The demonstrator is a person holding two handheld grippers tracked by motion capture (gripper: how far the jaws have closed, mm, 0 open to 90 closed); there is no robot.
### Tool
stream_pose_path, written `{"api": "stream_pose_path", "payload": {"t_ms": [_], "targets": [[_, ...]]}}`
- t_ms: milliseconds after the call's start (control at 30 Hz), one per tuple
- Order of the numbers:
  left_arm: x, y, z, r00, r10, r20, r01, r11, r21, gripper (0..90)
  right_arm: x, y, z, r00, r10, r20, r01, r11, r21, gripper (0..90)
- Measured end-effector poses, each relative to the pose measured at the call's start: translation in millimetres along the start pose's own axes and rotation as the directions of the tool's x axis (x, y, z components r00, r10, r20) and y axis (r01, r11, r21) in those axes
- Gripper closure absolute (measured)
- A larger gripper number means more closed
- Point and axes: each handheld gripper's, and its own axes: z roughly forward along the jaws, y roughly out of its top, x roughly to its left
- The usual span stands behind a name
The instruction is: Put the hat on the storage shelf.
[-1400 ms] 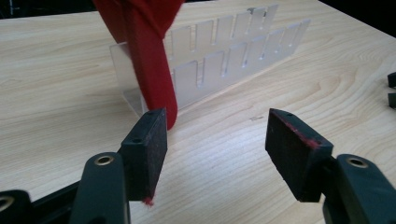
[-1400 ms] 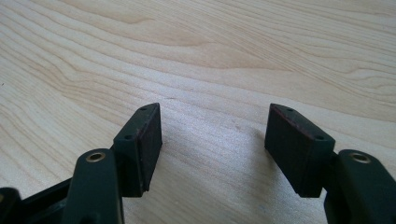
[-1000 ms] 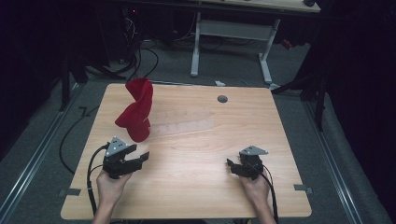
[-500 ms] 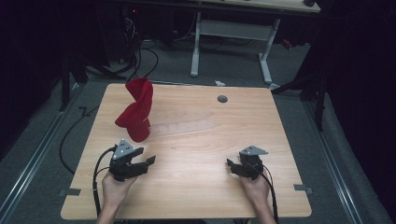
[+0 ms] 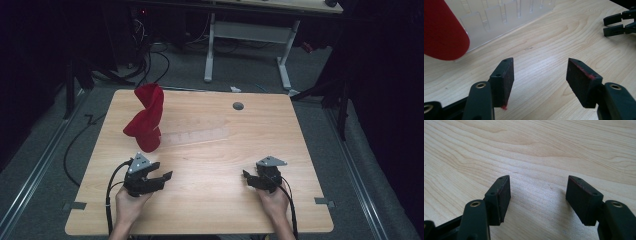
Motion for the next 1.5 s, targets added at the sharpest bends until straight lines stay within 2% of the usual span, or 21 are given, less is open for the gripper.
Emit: {"api": "stream_pose_path", "payload": {"t_ms": [500, 733, 933, 1300, 1500], "targets": [[-1.0, -15.2, 16.2, 0.9996, 0.029, -0.002, -0.029, 0.9982, 0.053, 41.0, 0.2, 0.0, -0.1, 1.0, 0.002, 0.0, -0.002, 1.0, 0.001, 36.8], [0.1, -19.8, 24.8, 0.9995, 0.031, -0.006, -0.03, 0.9978, 0.059, 41.2, 0.0, 0.0, 0.0, 1.0, 0.0, 0.0, 0.0, 1.0, 0.0, 36.7], [5.4, -21.7, 31.4, 0.9984, 0.043, -0.036, -0.041, 0.9976, 0.056, 41.5, 0.0, 0.0, 0.0, 1.0, 0.0, 0.0, 0.0, 1.0, 0.0, 36.8], [13.1, -22.1, 41.0, 0.9969, 0.031, -0.073, -0.028, 0.9987, 0.044, 41.5, 0.0, 0.0, 0.0, 1.0, 0.0, 0.0, 0.0, 1.0, 0.0, 36.8], [16.3, -25.0, 45.3, 0.9936, 0.056, -0.098, -0.052, 0.9975, 0.049, 41.0, 0.2, 0.0, 0.0, 1.0, 0.003, 0.0, -0.003, 1.0, 0.001, 36.7]]}}
